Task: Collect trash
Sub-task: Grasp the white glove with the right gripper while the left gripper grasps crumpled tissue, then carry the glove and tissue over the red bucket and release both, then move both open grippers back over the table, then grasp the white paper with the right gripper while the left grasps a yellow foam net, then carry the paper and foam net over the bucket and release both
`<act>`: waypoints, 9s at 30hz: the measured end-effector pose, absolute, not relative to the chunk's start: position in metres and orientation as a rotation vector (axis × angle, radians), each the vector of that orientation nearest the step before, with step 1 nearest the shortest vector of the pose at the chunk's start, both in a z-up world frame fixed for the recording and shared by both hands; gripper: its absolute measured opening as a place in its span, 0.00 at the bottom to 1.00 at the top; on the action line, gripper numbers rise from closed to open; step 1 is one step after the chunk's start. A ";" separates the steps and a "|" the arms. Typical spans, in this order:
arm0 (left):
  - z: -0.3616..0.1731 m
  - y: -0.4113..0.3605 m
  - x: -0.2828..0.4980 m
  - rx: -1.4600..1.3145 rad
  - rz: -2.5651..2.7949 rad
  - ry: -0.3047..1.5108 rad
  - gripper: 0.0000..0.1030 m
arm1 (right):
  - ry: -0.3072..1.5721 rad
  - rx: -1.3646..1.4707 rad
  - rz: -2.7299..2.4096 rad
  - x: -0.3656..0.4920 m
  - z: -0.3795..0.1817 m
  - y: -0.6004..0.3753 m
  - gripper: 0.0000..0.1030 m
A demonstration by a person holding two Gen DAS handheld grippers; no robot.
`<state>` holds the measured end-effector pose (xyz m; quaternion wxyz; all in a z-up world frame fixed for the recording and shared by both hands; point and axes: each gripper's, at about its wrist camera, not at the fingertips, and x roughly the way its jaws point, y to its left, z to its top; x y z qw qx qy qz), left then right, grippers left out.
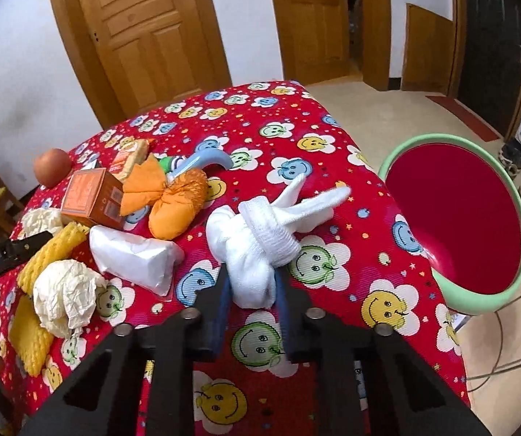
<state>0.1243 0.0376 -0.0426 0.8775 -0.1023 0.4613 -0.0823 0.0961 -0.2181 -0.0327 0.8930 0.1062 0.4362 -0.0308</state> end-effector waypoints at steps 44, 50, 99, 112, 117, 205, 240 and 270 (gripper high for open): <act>0.050 -0.106 0.064 -0.089 -0.403 0.798 0.38 | 0.705 0.263 -0.242 0.012 0.033 -0.326 0.15; 0.047 -0.150 0.068 -0.035 -0.461 0.811 0.38 | 0.718 0.291 -0.289 0.011 0.023 -0.356 0.15; -0.015 -0.319 0.100 0.158 -0.646 0.934 0.60 | 0.731 0.370 -0.411 0.014 -0.015 -0.442 0.49; 0.009 -0.273 0.085 0.099 -0.566 0.893 0.70 | 0.701 0.375 -0.399 0.004 0.004 -0.422 0.60; 0.022 -0.243 0.076 0.060 -0.510 0.876 0.73 | 0.682 0.384 -0.365 -0.001 0.014 -0.407 0.64; -0.032 0.033 0.089 -0.300 -0.145 0.894 0.24 | 0.974 0.305 0.035 0.145 -0.037 -0.145 0.74; 0.010 -0.059 0.061 -0.213 -0.333 0.887 0.24 | 0.783 0.421 -0.141 0.064 0.008 -0.282 0.69; 0.014 -0.200 0.076 0.002 -0.509 0.924 0.25 | 0.804 0.553 -0.412 0.046 -0.043 -0.428 0.70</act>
